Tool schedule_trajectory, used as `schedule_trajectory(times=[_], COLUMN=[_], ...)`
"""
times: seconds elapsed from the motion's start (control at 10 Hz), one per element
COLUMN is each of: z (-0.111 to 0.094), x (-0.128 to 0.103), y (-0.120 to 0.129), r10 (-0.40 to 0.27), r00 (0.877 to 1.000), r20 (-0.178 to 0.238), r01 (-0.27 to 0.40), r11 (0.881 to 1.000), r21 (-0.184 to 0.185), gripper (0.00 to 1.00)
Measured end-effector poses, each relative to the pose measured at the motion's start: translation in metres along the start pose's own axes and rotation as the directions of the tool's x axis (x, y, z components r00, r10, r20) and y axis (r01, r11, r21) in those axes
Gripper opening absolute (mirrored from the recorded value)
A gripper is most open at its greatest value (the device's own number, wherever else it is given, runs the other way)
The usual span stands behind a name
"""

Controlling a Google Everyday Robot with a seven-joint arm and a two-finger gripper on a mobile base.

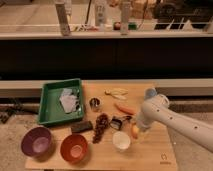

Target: Place apple in metal cup

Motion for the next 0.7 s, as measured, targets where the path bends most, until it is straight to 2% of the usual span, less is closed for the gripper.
schedule_trajectory(times=[0.1,0.2,0.4,0.6,0.7], z=[0.001,0.002,0.000,-0.015,-0.018], x=[0.000,0.000,-0.001,-0.010,-0.012], y=[0.000,0.000,-0.002,-0.009,-0.009], r10=[-0.001,0.000,-0.004,-0.021,-0.026], r00=[1.000,1.000,1.000,1.000,1.000], r20=[0.001,0.002,0.000,-0.002,-0.002], r01=[0.001,0.000,0.004,0.022,0.026], r11=[1.000,1.000,1.000,1.000,1.000], r21=[0.000,-0.001,0.002,0.015,0.015], gripper=[0.59,0.55,0.36,0.15,0.08])
